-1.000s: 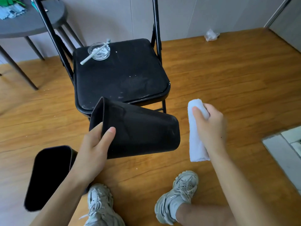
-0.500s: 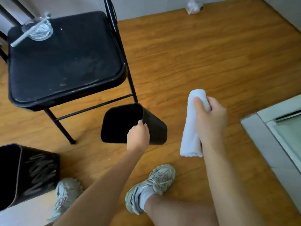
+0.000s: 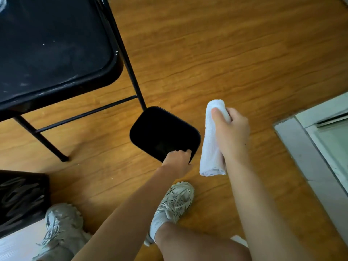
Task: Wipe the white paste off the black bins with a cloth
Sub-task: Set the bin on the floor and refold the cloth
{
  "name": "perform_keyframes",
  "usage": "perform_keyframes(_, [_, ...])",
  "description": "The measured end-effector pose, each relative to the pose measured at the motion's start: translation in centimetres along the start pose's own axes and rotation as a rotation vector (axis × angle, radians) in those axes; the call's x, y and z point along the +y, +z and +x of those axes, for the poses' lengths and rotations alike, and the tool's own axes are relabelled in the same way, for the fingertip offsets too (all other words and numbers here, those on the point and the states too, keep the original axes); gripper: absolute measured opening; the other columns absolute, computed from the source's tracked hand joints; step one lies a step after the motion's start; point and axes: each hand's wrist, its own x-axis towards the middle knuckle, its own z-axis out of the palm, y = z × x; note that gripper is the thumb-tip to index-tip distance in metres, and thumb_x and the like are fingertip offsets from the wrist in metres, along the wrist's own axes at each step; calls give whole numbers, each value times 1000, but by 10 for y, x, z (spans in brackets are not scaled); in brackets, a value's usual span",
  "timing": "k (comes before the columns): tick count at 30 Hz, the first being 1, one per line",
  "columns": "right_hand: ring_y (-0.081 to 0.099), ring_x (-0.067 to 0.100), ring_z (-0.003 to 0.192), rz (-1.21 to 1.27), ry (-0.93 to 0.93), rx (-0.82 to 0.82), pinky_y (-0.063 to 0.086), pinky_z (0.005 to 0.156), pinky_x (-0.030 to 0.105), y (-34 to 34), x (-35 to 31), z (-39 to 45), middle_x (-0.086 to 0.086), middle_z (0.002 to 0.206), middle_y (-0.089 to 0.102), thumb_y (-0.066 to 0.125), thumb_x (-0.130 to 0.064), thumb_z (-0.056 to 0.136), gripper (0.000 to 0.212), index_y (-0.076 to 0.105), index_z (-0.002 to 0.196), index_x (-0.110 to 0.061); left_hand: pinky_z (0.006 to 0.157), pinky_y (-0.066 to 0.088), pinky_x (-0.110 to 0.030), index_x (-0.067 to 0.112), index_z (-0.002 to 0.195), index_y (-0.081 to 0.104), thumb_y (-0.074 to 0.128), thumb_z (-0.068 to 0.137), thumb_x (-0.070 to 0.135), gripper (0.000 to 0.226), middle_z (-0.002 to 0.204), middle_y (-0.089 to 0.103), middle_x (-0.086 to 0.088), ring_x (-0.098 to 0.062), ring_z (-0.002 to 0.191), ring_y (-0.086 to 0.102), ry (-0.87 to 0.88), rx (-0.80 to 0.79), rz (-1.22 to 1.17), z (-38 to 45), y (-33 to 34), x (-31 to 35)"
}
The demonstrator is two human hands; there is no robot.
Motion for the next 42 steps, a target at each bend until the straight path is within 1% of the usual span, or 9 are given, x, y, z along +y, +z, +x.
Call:
perform_keyframes(4, [34, 9, 47, 10, 13, -1, 27, 50, 26, 0, 3, -2, -11, 47, 39, 55, -30, 87, 34, 40, 58, -23, 83, 45, -36, 9, 136, 39, 48, 100, 38, 47, 122, 61, -9, -28, 108, 59, 67, -29, 109, -19, 19, -10])
perform_keyframes(6, [33, 10, 49, 11, 14, -6, 28, 50, 27, 0, 5, -3, -8, 52, 37, 55, -31, 87, 33, 41, 59, -20, 114, 27, -44, 14, 145, 35, 48, 98, 47, 59, 140, 51, -8, -28, 133, 43, 80, -7, 226, -31, 22, -27])
perform_keyframes(8, [33, 11, 50, 17, 14, -12, 29, 51, 27, 1, 4, -3, -8, 55, 38, 55, -31, 87, 31, 44, 63, -15, 120, 4, -54, 18, 140, 46, 42, 95, 57, 59, 146, 46, -10, -30, 142, 30, -2, 183, 285, -47, 27, -49])
perform_keyframes(11, [37, 11, 54, 31, 6, -23, 32, 52, 27, 4, 1, -2, -6, 60, 43, 55, -31, 87, 28, 52, 72, -8, 115, 0, -62, 22, 138, 51, 34, 87, 72, 73, 159, 21, -23, -43, 148, 11, -258, 425, 33, -74, 37, -62])
perform_keyframes(15, [40, 11, 57, 26, -8, -62, 33, 53, 27, 9, -1, -1, -7, 62, 46, 55, -33, 87, 26, 56, 76, -10, 119, 5, -56, 24, 154, 25, 42, 83, 78, 91, 160, -15, -26, -41, 149, -13, -396, 326, -382, -67, 51, -34])
perform_keyframes(21, [39, 8, 53, 65, 16, -46, 33, 53, 25, 3, 3, 1, -10, 57, 44, 57, -32, 87, 24, 54, 70, -15, 116, 31, -49, 7, 144, 34, 58, 83, 66, 89, 160, -11, -29, -37, 151, 0, -351, 501, -516, -40, 66, -15])
perform_keyframes(31, [46, 7, 57, 82, -6, -40, 39, 56, 27, 6, -4, 5, -12, 61, 52, 58, -32, 86, 15, 63, 80, -19, 85, 53, -38, 18, 149, 23, 64, 80, 66, 93, 161, -27, 0, -32, 129, 50, -186, 362, -566, 7, 24, -44])
perform_keyframes(35, [48, 4, 57, 42, -26, -36, 37, 55, 23, 6, -9, 3, -12, 63, 54, 58, -33, 87, 13, 62, 82, -22, 92, 52, -42, 18, 151, 19, 61, 84, 63, 91, 160, -28, -6, -34, 133, 45, -149, 284, -488, 26, 4, -43])
perform_keyframes(42, [39, 8, 52, -73, -112, -92, 31, 50, 24, 13, -23, -20, -8, 59, 43, 55, -31, 89, 27, 48, 67, -19, 118, 27, -45, 24, 157, 1, 49, 92, 63, 90, 164, -15, -10, -26, 152, 5, -118, 167, -437, -35, -12, -47])
